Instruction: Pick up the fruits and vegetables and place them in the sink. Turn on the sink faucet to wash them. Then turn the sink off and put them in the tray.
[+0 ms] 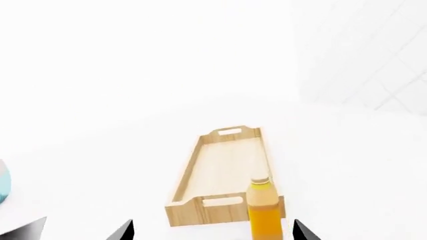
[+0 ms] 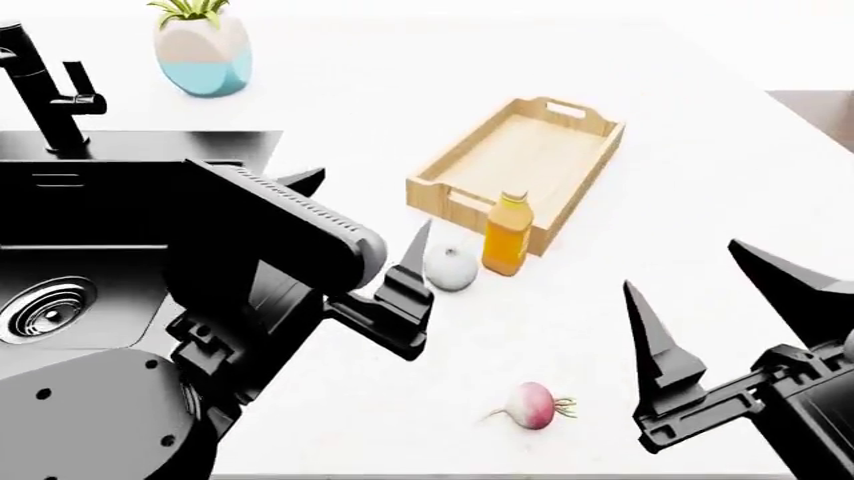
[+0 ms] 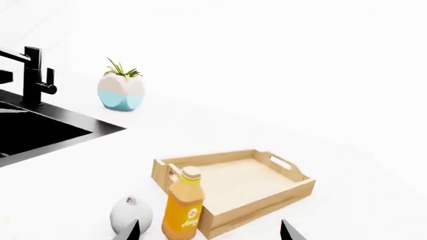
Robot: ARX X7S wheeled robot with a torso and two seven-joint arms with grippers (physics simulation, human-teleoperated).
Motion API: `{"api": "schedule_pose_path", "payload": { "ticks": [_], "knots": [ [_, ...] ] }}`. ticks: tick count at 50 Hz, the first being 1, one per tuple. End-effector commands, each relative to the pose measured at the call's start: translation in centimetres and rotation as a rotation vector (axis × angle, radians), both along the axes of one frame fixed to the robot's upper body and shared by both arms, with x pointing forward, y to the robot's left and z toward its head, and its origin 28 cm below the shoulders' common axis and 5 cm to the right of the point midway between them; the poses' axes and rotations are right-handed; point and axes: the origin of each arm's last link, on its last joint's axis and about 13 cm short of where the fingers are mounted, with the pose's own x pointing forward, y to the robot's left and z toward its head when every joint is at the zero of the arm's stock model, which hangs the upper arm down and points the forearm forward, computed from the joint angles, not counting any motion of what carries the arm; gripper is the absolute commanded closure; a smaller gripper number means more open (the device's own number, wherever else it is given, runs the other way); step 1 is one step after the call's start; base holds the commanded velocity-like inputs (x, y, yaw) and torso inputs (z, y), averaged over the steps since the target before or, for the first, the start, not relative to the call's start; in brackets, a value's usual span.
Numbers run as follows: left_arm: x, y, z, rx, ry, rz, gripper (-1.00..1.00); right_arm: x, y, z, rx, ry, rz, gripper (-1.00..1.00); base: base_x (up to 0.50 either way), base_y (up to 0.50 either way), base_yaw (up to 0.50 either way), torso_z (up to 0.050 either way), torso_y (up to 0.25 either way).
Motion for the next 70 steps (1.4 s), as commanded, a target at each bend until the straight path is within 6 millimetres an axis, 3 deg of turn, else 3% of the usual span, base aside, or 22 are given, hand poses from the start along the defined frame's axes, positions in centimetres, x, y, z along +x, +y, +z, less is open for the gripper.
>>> {"api": "schedule_pose_path", "payload": {
  "ticks": [1, 5, 12, 16, 25, 32, 41, 70],
  "knots": [
    [2.0, -0.5, -0.5, 0.037, 0.118, -0.022, -1.00, -0.6, 0.4, -0.3, -0.043, -0.004, 0.049, -1.00, 0.00, 0.00, 0.00, 0.000, 0.000],
    [3.7, -0.7, -1.7, -0.001, 0.144, -0.004, -1.00, -0.8, 0.7, -0.9, -0.079, -0.004, 0.059, -1.00, 0.00, 0.00, 0.00, 0.000, 0.000],
    [4.1, -0.6, -2.0, -0.029, 0.144, 0.004, -1.00, -0.8, 0.8, -1.0, -0.084, -0.010, 0.058, -1.00, 0.00, 0.00, 0.00, 0.000, 0.000],
    [6.1, -0.3, -2.7, 0.053, 0.149, -0.035, -1.00, -0.6, 0.9, -1.0, -0.087, -0.005, 0.059, -1.00, 0.00, 0.00, 0.00, 0.000, 0.000],
    [7.5, 0.2, -2.3, 0.054, 0.243, -0.233, -1.00, -0.5, 1.0, -1.1, -0.096, 0.003, 0.058, -1.00, 0.00, 0.00, 0.00, 0.000, 0.000],
    [7.1, -0.3, -1.3, 0.072, 0.261, -0.343, -1.00, -0.6, 0.8, -1.0, -0.116, 0.009, 0.042, -1.00, 0.00, 0.00, 0.00, 0.000, 0.000],
    [8.3, -1.0, -1.2, 0.071, 0.301, -0.264, -1.00, -0.5, 0.8, -0.6, -0.134, 0.000, 0.019, -1.00, 0.00, 0.00, 0.00, 0.000, 0.000],
    [11.5, -3.9, -4.7, 0.302, 0.409, -0.175, -1.00, -0.3, 0.3, -0.7, -0.109, -0.008, 0.003, -1.00, 0.00, 0.00, 0.00, 0.000, 0.000]
  ]
}}
